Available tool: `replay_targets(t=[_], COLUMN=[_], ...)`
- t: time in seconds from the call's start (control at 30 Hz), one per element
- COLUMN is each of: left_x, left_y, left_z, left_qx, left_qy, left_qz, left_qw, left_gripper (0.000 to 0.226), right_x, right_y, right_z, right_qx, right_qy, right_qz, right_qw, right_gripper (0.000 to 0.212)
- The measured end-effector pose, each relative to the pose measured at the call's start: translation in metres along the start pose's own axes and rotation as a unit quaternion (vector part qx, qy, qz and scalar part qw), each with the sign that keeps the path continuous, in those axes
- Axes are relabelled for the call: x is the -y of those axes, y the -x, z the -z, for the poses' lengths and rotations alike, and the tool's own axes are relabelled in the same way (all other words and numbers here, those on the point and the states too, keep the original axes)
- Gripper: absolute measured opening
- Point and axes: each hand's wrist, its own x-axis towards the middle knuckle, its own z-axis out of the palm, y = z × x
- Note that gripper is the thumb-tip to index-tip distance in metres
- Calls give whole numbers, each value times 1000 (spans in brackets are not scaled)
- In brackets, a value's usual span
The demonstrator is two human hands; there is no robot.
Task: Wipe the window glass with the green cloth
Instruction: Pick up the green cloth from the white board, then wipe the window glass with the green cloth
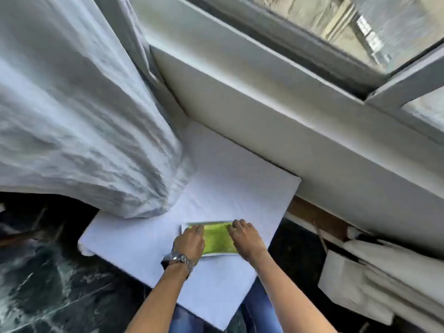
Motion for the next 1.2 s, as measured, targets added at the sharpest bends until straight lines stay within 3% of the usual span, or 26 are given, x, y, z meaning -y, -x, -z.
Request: replay_targets(t=[0.2,0.3,0.43,0.63,0.73,0.77,0.83,0.9,0.97,1.1,1.2], left_x=[1,-6,-3,-2,3,7,15,15,10,-32,-83], left_y=[-37,-38,-39,-36,-23,-18,-6,13,39,98,159], left_z=[-56,-61,-52,-53,-41,-31,0,47,110,265,396], left_qx=[-42,-62,-98,-111,-107,-98,-60,-46,-78,-200,-327], left_qy=[-75,-111,-112,-152,-135,-106,57,273,414,573,618], left_qz=[17,16,-3,-37,-85,-88,-24,17,-12,-85,-164], left_qw=[996,992,989,981,981,986,996,961,907,790,696], left_gripper=[36,44,56,39,35,35,33,27,16,16,22], right_x=[-12,-11,-15,-13,-18,-20,-24,-28,-28,-18,-1], right_y=[-39,-38,-32,-28,-22,-14,4,24,48,117,201], right_z=[-42,-49,-40,-54,-45,-33,-2,45,118,304,437], right_qx=[-14,-5,-21,-54,-59,-69,-108,-177,-255,-463,-599], right_qy=[52,43,89,74,-81,-179,-361,-447,-475,-440,-328], right_qz=[-48,-45,-76,-99,-109,-120,-138,-156,-155,-85,-40], right_qw=[997,998,993,991,989,974,916,863,828,765,730], right_gripper=[60,64,56,35,36,33,28,21,25,30,38])
